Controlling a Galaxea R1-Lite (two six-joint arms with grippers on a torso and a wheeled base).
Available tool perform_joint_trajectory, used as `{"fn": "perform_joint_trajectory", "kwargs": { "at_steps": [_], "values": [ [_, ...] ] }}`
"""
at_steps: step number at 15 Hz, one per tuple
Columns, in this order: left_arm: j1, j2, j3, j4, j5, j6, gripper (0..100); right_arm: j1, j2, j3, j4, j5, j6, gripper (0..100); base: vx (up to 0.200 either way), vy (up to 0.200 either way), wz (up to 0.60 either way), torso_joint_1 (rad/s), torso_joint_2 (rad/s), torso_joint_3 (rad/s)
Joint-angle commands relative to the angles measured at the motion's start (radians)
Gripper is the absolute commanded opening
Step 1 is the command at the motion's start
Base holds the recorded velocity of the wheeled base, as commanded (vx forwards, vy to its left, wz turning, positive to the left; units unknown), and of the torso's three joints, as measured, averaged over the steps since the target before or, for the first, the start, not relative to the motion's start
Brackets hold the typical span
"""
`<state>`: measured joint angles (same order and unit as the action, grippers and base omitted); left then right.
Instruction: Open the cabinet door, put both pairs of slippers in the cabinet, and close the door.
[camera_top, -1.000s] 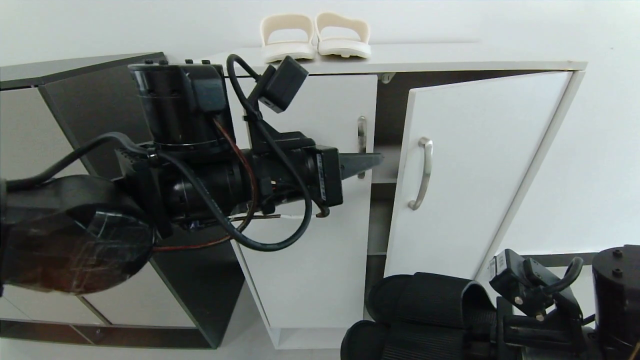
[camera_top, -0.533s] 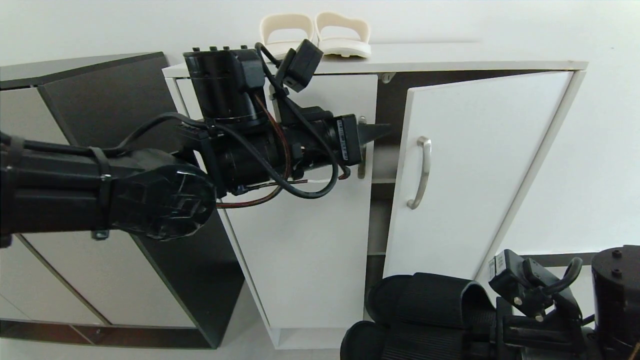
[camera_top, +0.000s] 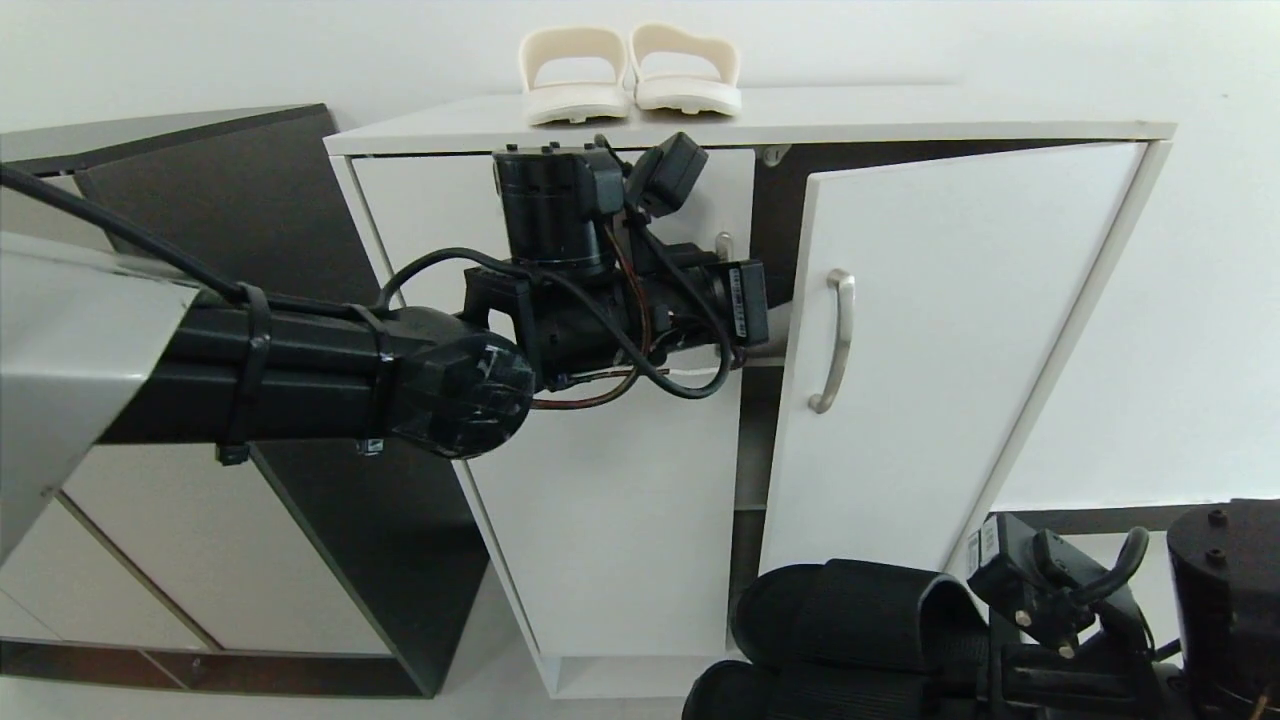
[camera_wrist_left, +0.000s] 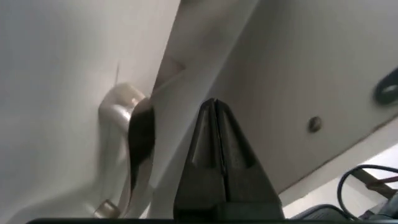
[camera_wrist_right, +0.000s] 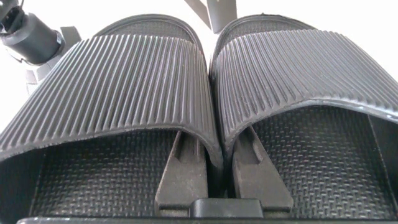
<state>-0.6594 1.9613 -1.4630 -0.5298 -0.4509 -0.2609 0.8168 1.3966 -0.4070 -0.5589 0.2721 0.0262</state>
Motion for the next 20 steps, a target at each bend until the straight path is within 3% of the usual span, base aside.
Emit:
{"fn": "perform_joint_trajectory", "kwargs": {
  "at_steps": [1, 3, 8, 9, 11, 13, 14, 15, 16, 17, 18, 19, 20],
  "values": [
    [0.0, 0.01, 0.0, 0.001, 0.0, 0.0, 0, 0.028, 0.012, 0.004, 0.001, 0.001, 0.0, 0, -0.2, 0.0, 0.0, 0.002, 0.0, 0.007],
    [-0.009, 0.005, 0.006, 0.001, 0.001, 0.002, 0, 0.054, 0.013, 0.008, 0.001, -0.002, 0.0, 0, -0.2, 0.0, 0.0, 0.007, 0.0, -0.002],
    [-0.217, -0.016, 0.029, -0.001, 0.078, 0.041, 0, 0.087, 0.01, 0.017, 0.001, -0.002, 0.0, 0, -0.2, 0.0, 0.0, 0.003, 0.0, 0.001],
    [-0.229, -0.016, 0.029, -0.003, 0.078, 0.051, 0, 0.087, 0.012, 0.017, 0.001, -0.004, 0.001, 0, -0.2, 0.0, 0.0, -0.002, 0.0, 0.002],
    [-0.22, -0.019, 0.029, -0.007, 0.081, 0.054, 0, 0.082, 0.022, 0.007, -0.003, -0.01, 0.009, 0, -0.2, 0.0, 0.0, 0.0, 0.0, 0.002],
    [-0.146, -0.084, 0.053, -0.027, 0.146, 0.063, 0, 0.045, 0.093, -0.044, -0.007, -0.117, 0.018, 0, -0.1, 0.0, 0.0, -0.001, 0.0, -0.001],
    [-0.141, -0.091, 0.056, -0.029, 0.152, 0.063, 0, 0.042, 0.099, -0.049, -0.007, -0.129, 0.021, 0, 0.0, 0.0, 0.0, 0.0, 0.0, 0.0],
    [-0.065, -0.216, 0.133, -0.03, 0.241, 0.065, 0, 0.022, 0.168, -0.122, -0.016, -0.258, 0.095, 0, 0.0, 0.0, 0.0, 0.0, 0.0, 0.0],
    [-0.017, -0.346, 0.248, -0.021, 0.324, 0.094, 0, 0.018, 0.205, -0.18, -0.019, -0.35, 0.156, 0, 0.0, 0.0, 0.0, 0.0, 0.0, 0.0],
    [0.018, -0.49, 0.389, 0.008, 0.414, 0.161, 0, 0.005, 0.239, -0.23, -0.019, -0.424, 0.184, 0, 0.0, 0.0, 0.0, 0.0, 0.0, 0.0],
    [0.023, -0.619, 0.521, 0.039, 0.514, 0.239, 0, -0.007, 0.269, -0.26, -0.019, -0.472, 0.189, 0, 0.0, 0.0, 0.0, 0.0, 0.0, 0.0],
    [0.02, -0.772, 0.658, 0.056, 0.618, 0.292, 0, -0.018, 0.294, -0.289, -0.019, -0.521, 0.196, 0, 0.0, 0.0, 0.0, 0.0, 0.0, 0.0],
    [0.014, -0.912, 0.776, 0.07, 0.686, 0.281, 0, -0.022, 0.309, -0.303, -0.021, -0.561, 0.204, 0, 0.0, 0.0, 0.0, 0.0, 0.0, 0.0]
  ]
}}
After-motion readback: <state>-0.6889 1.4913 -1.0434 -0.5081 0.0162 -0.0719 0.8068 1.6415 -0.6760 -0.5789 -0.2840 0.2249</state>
